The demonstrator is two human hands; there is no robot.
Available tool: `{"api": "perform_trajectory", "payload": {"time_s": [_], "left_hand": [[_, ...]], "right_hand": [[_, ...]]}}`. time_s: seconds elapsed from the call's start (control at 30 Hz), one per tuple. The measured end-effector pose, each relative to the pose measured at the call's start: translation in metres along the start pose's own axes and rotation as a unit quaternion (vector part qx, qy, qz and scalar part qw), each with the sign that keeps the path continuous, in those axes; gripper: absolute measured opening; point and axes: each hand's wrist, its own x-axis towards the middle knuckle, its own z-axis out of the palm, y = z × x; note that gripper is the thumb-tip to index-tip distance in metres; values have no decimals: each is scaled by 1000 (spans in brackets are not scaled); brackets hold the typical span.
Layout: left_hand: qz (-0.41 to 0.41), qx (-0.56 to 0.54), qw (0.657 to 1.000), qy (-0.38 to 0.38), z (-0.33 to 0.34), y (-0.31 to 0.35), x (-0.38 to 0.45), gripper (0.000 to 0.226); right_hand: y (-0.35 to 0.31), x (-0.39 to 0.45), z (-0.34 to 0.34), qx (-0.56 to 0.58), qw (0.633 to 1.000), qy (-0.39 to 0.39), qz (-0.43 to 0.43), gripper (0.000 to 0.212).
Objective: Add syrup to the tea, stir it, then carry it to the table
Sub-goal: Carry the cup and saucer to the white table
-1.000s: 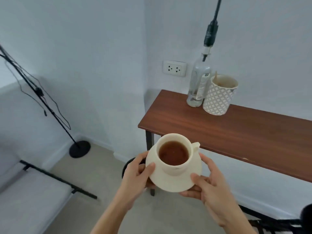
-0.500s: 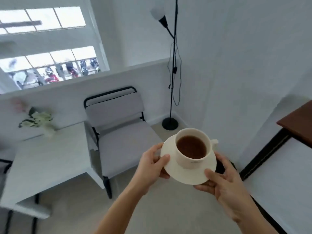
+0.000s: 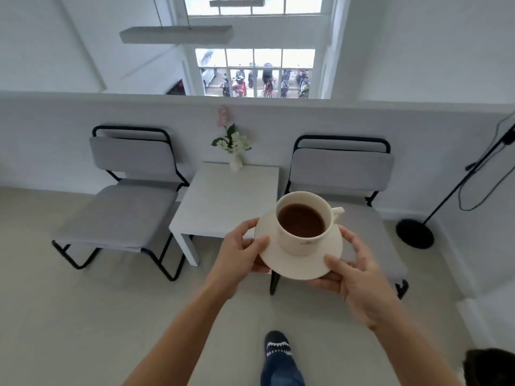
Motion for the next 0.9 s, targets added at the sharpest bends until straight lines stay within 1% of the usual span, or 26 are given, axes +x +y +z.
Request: {"api": "perform_trajectory", "payload": {"time_s": [0.3, 0.4, 0.5, 0.6, 0.73, 0.9], "left_hand": [[-26, -35, 991, 123, -112, -4, 106, 34], [-31, -42, 987, 152, -141, 0, 146, 38], [-41, -39, 982, 178, -169, 3, 183, 41], [-43, -37, 982, 179, -202, 1, 225, 44], [-48, -24, 985, 165, -244, -5, 284, 46], [-63, -12, 992, 104, -294, -12, 369, 46]], "right_hand": [[-7, 162, 102, -48, 992, -109, 35, 57], [-14, 215, 131, -68, 988, -131, 39, 53], [-19, 264, 159, -88, 985, -143, 51, 56], [-19, 311, 185, -90, 983, -151, 59, 58], [-13, 366, 219, -80, 986, -131, 68, 58], [6, 433, 256, -67, 993, -68, 71, 58]]}}
